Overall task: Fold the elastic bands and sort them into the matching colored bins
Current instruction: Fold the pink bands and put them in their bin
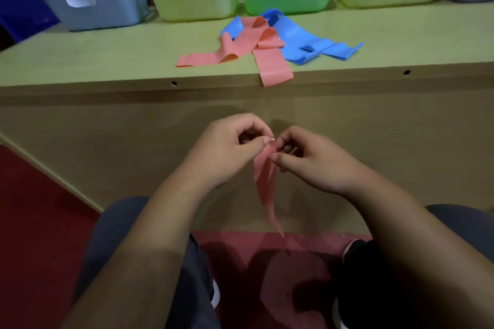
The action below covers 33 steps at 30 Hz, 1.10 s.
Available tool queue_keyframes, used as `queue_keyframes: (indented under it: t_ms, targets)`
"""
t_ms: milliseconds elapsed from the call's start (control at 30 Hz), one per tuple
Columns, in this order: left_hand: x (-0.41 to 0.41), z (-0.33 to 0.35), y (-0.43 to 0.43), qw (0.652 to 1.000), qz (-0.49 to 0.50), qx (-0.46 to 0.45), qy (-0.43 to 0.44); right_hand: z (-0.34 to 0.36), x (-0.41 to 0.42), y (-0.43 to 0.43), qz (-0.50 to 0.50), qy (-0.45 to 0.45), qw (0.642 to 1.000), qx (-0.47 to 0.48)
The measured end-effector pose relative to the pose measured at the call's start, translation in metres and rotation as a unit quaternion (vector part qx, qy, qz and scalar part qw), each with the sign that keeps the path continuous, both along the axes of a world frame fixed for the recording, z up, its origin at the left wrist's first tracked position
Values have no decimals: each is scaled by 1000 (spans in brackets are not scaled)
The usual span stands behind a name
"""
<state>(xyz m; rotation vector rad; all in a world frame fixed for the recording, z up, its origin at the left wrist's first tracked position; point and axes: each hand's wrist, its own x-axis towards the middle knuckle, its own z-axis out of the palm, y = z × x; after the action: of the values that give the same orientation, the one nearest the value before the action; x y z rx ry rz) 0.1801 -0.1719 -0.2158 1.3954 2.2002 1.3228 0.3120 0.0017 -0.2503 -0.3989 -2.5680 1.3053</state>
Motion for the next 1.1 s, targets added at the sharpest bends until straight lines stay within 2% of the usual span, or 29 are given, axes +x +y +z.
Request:
queue_keyframes:
  t_ms: [167, 333, 500, 700, 800, 933, 1100]
  targets:
    - [3, 33, -3, 999, -16, 12, 38, 21, 6, -8, 18, 70, 997, -30]
    - [6, 58, -3, 998, -26, 22, 47, 36, 8, -13, 45, 119, 985, -118]
    - [15, 78, 3, 999, -13, 42, 26, 44, 7, -22, 24, 144, 977, -155]
    - [10, 92, 16, 998, 26, 48, 42, 47, 4, -28, -3, 175, 962, -210]
    - [-10, 93, 22, 991, 88, 51, 81, 48, 5, -26, -28, 164, 969, -185]
    - [-50, 91, 36, 959, 220, 8, 177, 52, 5, -23, -47, 131, 986, -87]
    - [-75, 90, 57, 950, 225, -58, 210, 52, 2, -20, -47, 130, 990, -40]
